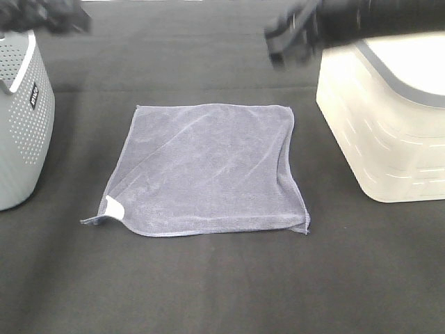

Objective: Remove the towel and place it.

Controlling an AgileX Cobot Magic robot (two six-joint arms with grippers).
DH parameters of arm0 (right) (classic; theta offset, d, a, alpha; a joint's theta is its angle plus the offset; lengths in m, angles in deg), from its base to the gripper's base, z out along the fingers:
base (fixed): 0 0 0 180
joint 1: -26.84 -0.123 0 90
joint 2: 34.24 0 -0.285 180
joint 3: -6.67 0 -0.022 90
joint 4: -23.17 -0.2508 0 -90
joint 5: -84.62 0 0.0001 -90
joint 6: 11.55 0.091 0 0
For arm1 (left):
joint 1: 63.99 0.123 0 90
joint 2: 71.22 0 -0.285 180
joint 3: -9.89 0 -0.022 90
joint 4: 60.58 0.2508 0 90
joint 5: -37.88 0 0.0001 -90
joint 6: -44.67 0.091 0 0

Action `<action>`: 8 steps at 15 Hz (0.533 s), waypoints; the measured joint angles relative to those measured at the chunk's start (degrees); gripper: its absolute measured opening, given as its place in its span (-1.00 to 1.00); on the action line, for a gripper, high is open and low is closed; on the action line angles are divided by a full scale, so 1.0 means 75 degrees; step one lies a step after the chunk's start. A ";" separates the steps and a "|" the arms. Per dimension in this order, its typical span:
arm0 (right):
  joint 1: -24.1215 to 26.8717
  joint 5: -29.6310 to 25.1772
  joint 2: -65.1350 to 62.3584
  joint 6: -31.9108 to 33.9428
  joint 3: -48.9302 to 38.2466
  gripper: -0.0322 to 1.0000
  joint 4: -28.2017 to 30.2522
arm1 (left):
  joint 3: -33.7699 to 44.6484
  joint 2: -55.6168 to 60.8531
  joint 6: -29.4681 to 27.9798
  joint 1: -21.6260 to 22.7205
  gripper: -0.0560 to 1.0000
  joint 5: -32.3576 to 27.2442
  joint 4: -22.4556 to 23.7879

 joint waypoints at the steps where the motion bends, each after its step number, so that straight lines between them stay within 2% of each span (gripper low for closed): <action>1: 0.0183 -0.0367 0.0084 0.0008 0.0481 0.17 -0.0466 | -0.0382 -0.0038 0.0000 0.0260 0.59 -0.0542 0.0015; 3: 0.0749 -0.1673 0.0550 0.0237 0.1757 0.15 -0.1001 | -0.1115 -0.0206 0.0000 0.0642 0.58 -0.1314 0.0053; 5: 0.1268 -0.3216 0.1176 0.0993 0.3178 0.15 -0.0848 | -0.1727 -0.0374 0.0000 0.0909 0.58 -0.1933 0.0099; 7: 0.1490 -0.4477 0.1727 0.2086 0.4484 0.15 0.0130 | -0.2384 -0.0527 0.0000 0.1146 0.58 -0.2582 0.0099; 8: 0.1505 -0.5157 0.2002 0.2712 0.5180 0.15 0.0917 | -0.2689 -0.0596 0.0000 0.1268 0.58 -0.2949 0.0107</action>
